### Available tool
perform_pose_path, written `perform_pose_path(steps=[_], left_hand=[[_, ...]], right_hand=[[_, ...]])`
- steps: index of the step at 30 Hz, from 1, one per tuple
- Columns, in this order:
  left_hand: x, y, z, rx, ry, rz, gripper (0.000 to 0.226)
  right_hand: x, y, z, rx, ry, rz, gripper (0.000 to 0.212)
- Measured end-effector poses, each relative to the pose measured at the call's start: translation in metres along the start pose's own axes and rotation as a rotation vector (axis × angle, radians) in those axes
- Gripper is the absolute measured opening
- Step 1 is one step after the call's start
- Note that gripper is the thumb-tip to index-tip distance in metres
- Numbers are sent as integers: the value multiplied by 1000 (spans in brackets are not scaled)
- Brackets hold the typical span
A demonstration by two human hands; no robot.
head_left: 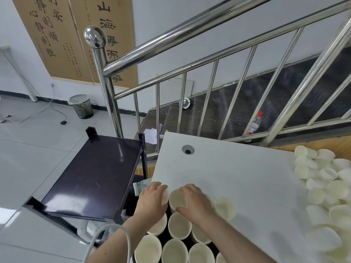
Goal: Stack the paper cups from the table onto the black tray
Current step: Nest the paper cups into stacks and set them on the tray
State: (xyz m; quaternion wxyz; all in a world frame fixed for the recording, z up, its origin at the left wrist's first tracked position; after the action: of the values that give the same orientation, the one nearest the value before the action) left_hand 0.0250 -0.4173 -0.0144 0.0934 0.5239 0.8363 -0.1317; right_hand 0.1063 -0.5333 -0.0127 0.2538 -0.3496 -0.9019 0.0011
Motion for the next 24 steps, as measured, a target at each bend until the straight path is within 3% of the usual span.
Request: perform_pose_path(steps=[10,24], left_hand=[[-58,-22,-9,-50,-45,47,54],[-230,-86,13,-47,-60,189,52]], right_hand=[[-30,-48,-40,-63,12,7,59],[-140,-200,-110,-151,-21,73,55]])
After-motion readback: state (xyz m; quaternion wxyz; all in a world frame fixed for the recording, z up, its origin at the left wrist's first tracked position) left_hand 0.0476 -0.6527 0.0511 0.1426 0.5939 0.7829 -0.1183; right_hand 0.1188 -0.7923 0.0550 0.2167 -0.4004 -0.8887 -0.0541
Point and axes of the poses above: each hand's wrist, its own y-axis towards the middle knuckle, its own z-axis out of the palm, x = y × z, the point moved 7 cm from there along y, towards the middle knuckle, and after that the axes turned 5 degrees about y, right-handed, at the moved point
